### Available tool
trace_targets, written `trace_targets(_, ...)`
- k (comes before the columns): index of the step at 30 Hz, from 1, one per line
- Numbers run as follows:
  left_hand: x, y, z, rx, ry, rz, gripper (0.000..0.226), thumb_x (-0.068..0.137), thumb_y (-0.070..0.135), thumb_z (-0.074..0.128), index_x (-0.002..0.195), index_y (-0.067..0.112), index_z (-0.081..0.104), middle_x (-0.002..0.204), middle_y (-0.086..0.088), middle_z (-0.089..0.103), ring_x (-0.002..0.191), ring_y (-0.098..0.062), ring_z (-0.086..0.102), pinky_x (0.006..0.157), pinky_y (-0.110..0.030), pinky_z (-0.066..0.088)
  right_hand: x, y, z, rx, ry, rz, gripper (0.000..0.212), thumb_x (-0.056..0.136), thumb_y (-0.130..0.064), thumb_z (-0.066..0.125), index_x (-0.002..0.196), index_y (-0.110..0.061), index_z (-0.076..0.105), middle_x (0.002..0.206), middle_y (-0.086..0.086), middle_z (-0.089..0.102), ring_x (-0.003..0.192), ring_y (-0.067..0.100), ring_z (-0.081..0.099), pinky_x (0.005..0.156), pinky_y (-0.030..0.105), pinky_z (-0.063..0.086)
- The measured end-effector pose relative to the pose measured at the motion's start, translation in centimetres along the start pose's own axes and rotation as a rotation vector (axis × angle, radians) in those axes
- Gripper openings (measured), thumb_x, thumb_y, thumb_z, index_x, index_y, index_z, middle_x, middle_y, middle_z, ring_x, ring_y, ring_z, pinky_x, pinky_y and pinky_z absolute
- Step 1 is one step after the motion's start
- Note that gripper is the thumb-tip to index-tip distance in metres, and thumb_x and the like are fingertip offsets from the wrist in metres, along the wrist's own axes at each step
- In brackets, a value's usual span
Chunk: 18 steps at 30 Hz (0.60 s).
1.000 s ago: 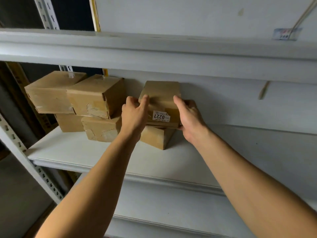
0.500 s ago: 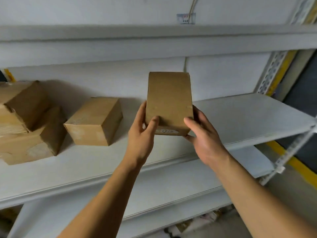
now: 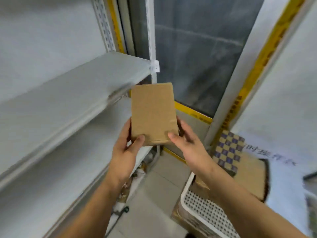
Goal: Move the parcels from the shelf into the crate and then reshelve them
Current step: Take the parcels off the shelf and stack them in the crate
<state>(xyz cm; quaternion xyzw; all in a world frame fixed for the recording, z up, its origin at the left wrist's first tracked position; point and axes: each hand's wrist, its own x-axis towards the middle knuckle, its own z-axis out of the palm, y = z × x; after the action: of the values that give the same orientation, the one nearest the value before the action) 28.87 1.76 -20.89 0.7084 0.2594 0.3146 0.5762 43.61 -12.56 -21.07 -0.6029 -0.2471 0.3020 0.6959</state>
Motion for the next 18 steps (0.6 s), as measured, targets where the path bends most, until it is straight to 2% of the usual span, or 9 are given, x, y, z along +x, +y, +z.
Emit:
trace_targets(2,0.0,-1.2,5.8,-0.017,-0.092,-0.040,0.059,0.103,0.007,0.063,0.156,0.029,0.047,0.146,0.012,0.062,0.135,-0.009,0.057,0.115,-0.040,0.047,-1.8,0.5,-5.6,0.000,0.058,0.011,0.056,0.105,-0.015,0.064,0.157,-0.026,0.045,0.142,-0.017,0.065,0.131,-0.001,0.059,0.102,0.016,0.051)
trace_targets(5,-0.2,-3.1,13.4,-0.020,-0.246,-0.133,0.063,0.103,0.016,0.066,0.158,0.035,0.042,0.148,0.016,0.059,0.136,-0.004,0.056,0.118,-0.043,0.044,-4.6,1.9,-12.7,0.007,0.178,0.045,0.061,0.105,-0.017,0.063,0.160,-0.028,0.041,0.149,-0.009,0.061,0.138,0.009,0.057,0.111,0.026,0.050)
trace_targets(6,-0.4,-3.6,15.7,-0.015,-0.302,-0.155,0.065,0.103,0.020,0.067,0.160,0.035,0.039,0.150,0.015,0.058,0.135,0.000,0.056,0.118,-0.041,0.044,-5.3,2.4,-14.8,0.002,0.231,0.058,0.061,0.105,-0.017,0.063,0.160,-0.027,0.040,0.149,-0.008,0.062,0.138,0.011,0.058,0.113,0.029,0.049)
trace_targets(8,-1.0,-4.3,19.8,-0.016,-0.394,-0.208,0.067,0.103,0.020,0.066,0.162,0.032,0.035,0.154,0.011,0.054,0.130,0.007,0.057,0.113,-0.027,0.047,-7.0,3.1,-18.2,-0.003,0.323,0.071,0.060,0.106,-0.014,0.060,0.161,-0.024,0.040,0.149,-0.006,0.063,0.138,0.013,0.058,0.112,0.031,0.050)
trace_targets(10,-1.6,-5.0,23.5,-0.031,-0.467,-0.232,0.068,0.102,0.020,0.068,0.161,0.026,0.037,0.153,0.007,0.056,0.129,0.004,0.059,0.107,-0.022,0.049,-8.7,3.6,-21.1,-0.003,0.407,0.084,0.057,0.107,-0.012,0.058,0.160,-0.022,0.041,0.146,-0.008,0.064,0.137,0.011,0.059,0.106,0.027,0.052)
trace_targets(12,-2.2,-5.9,26.8,-0.008,-0.541,-0.244,0.074,0.095,0.032,0.071,0.161,0.026,0.039,0.149,0.010,0.060,0.132,-0.003,0.060,0.111,-0.033,0.049,-10.4,3.9,-23.6,-0.021,0.483,0.099,0.054,0.108,-0.015,0.058,0.159,-0.026,0.043,0.145,-0.012,0.065,0.136,0.008,0.059,0.107,0.026,0.052)
trace_targets(14,-2.7,-6.6,30.0,0.021,-0.627,-0.248,0.077,0.092,0.041,0.070,0.161,0.031,0.037,0.148,0.015,0.060,0.133,-0.003,0.059,0.115,-0.041,0.048,-12.1,4.4,-25.8,-0.037,0.553,0.102,0.054,0.108,-0.021,0.060,0.158,-0.029,0.044,0.147,-0.011,0.063,0.138,0.009,0.058,0.114,0.036,0.048)
trace_targets(16,-3.2,-7.0,32.9,0.061,-0.720,-0.284,0.075,0.095,0.041,0.069,0.161,0.036,0.033,0.147,0.020,0.057,0.133,0.002,0.056,0.117,-0.041,0.046,-13.3,5.1,-28.0,-0.043,0.605,0.114,0.051,0.108,-0.023,0.059,0.158,-0.028,0.046,0.149,-0.007,0.062,0.139,0.014,0.058,0.116,0.044,0.046)
trace_targets(18,-3.5,-7.4,35.4,0.113,-0.786,-0.306,0.079,0.094,0.046,0.067,0.162,0.040,0.028,0.147,0.022,0.053,0.136,0.000,0.052,0.117,-0.040,0.045,-13.9,6.2,-30.1,-0.048,0.639,0.140,0.047,0.109,-0.021,0.057,0.155,-0.027,0.049,0.148,-0.004,0.063,0.138,0.017,0.059,0.115,0.047,0.046)
